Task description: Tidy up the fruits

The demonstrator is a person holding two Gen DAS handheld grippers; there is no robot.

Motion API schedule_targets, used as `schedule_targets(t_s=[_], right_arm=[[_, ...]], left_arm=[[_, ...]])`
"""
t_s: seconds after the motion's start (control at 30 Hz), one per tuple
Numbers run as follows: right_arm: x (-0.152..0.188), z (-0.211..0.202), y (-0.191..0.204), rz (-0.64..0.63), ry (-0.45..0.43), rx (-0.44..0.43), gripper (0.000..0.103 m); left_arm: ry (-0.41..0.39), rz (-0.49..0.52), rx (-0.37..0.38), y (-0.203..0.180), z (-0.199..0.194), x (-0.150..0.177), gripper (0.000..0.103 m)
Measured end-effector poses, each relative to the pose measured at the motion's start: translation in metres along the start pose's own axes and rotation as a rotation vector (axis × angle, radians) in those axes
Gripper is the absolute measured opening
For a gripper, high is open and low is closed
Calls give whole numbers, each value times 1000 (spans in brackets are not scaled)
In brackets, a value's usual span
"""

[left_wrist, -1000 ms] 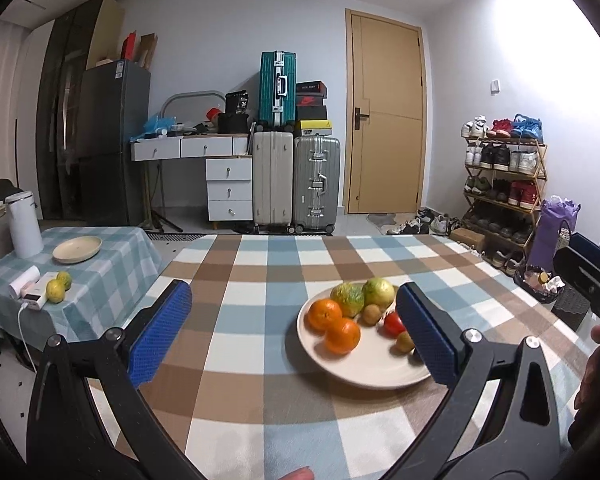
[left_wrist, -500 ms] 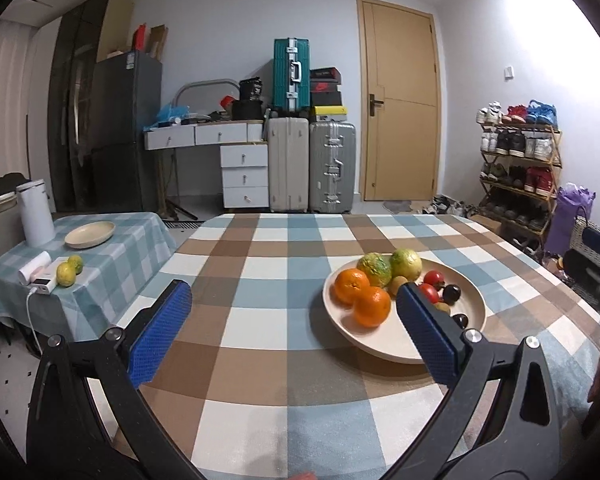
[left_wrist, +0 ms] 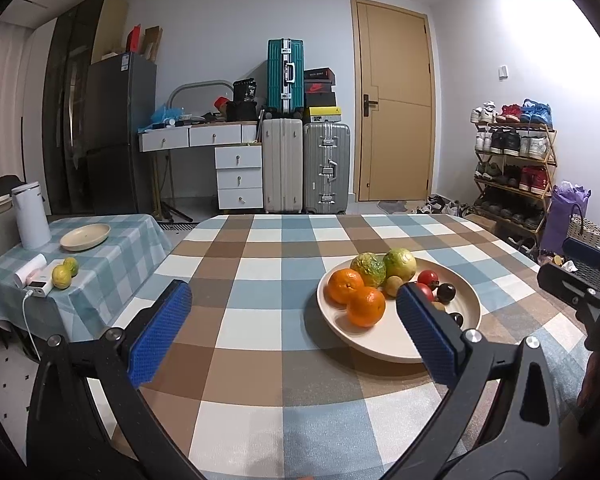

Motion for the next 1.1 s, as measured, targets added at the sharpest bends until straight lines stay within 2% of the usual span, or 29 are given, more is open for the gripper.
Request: schedule_targets(t_s=[1.1], right_arm=[[0,-1,2,-3,-3,-6,103]], left_arm=[[0,-1,0,0,0,1,102]])
Point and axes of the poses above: each gripper's, at about its wrist camera, not at the fingertips, and z roughly the way its jaws point, y to its left, x to its underside, the point moved 1 cm from there along z, roughly the way its jaws point, and after that the axes turned 5 degrees about -x, right-handed, at the moved point
